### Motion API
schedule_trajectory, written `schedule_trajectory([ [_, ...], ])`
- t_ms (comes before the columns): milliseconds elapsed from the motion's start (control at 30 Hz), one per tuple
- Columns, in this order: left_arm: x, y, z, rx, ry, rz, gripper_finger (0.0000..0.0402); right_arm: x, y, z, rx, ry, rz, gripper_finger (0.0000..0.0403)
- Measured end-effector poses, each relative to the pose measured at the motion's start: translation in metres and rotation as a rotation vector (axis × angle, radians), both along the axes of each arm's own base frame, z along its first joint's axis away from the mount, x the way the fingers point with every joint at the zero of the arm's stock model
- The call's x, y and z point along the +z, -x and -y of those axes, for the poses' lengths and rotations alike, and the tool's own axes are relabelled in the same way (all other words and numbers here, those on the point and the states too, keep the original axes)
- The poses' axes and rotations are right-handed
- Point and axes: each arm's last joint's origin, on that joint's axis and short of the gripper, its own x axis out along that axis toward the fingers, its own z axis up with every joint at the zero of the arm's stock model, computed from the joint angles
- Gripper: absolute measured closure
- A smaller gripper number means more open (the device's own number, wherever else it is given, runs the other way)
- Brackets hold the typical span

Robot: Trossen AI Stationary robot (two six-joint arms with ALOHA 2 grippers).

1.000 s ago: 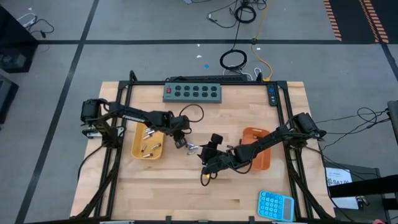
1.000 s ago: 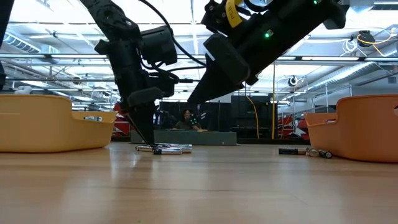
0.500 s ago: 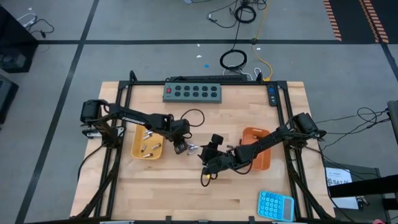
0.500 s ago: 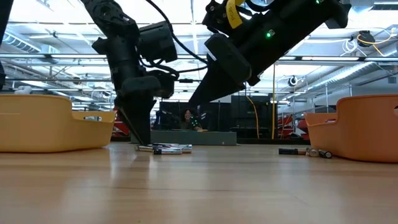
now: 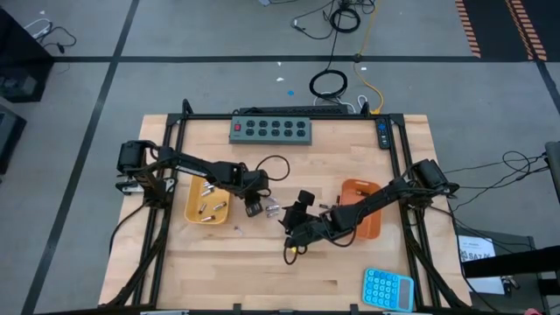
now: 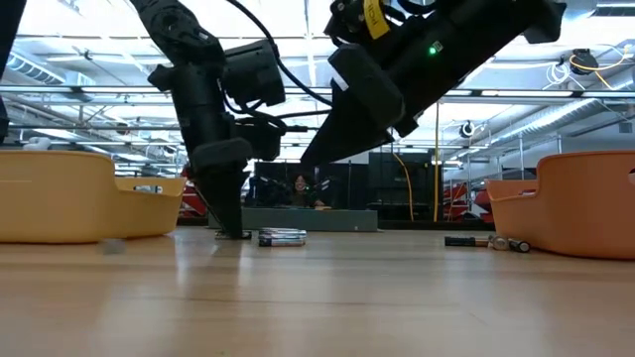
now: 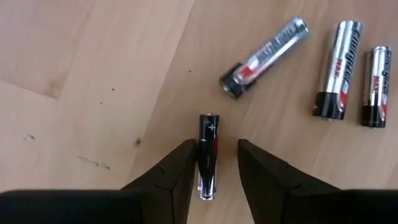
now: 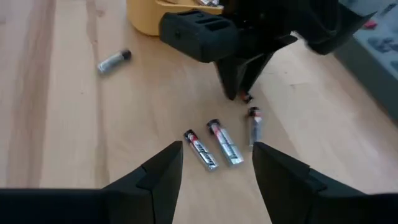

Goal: Sort batteries
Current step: Put the silver battery into the yellow bin

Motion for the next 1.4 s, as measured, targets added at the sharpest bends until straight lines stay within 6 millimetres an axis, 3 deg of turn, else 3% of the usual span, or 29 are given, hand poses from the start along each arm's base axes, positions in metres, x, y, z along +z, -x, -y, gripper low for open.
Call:
schedule_trajectory([
  [100, 0.004, 0.003, 0.005, -0.058, -0.014, -0.001, 0.0268, 0.001, -0.009, -0.007, 0.12, -0.088, 0.064, 0.0218],
  [267, 0.028, 0.004, 0.026, -0.243, -0.135, 0.087, 0.0261, -0.004, -0.014, -0.014, 0.179, -0.066, 0.092, 0.0218],
  [400, 0.027, 0.007, 0.03, -0.283, -0.152, 0.05, 0.0213, -0.001, -0.018, -0.001, 0.154, -0.093, 0.102, 0.0218],
  [533, 0.037, 0.011, 0.037, -0.263, -0.13, -0.012, 0.0158, -0.004, -0.017, -0.002, 0.165, -0.105, 0.074, 0.0218],
  [600, 0.052, 0.019, 0.054, -0.296, -0.102, -0.012, 0.0151, -0.006, -0.014, -0.005, 0.168, -0.092, 0.05, 0.0218],
  [700, 0.068, 0.04, 0.099, -0.374, -0.056, -0.01, 0.0153, -0.008, -0.01, -0.01, 0.182, -0.074, 0.01, 0.0218],
  [833, 0.07, 0.078, 0.159, -0.418, 0.047, -0.097, 0.0157, -0.011, -0.006, -0.012, 0.204, -0.058, -0.044, 0.0218],
  [967, 0.066, 0.105, 0.203, -0.367, 0.213, -0.172, 0.0158, -0.01, -0.008, -0.008, 0.222, -0.027, -0.042, 0.0218],
  [1167, 0.051, 0.13, 0.233, -0.282, 0.285, -0.341, 0.0158, -0.003, -0.017, -0.003, 0.305, -0.07, 0.035, 0.0218],
  [1400, 0.04, 0.14, 0.245, -0.303, 0.376, -0.511, 0.0158, -0.002, -0.019, -0.001, 0.318, -0.057, 0.046, 0.0218],
])
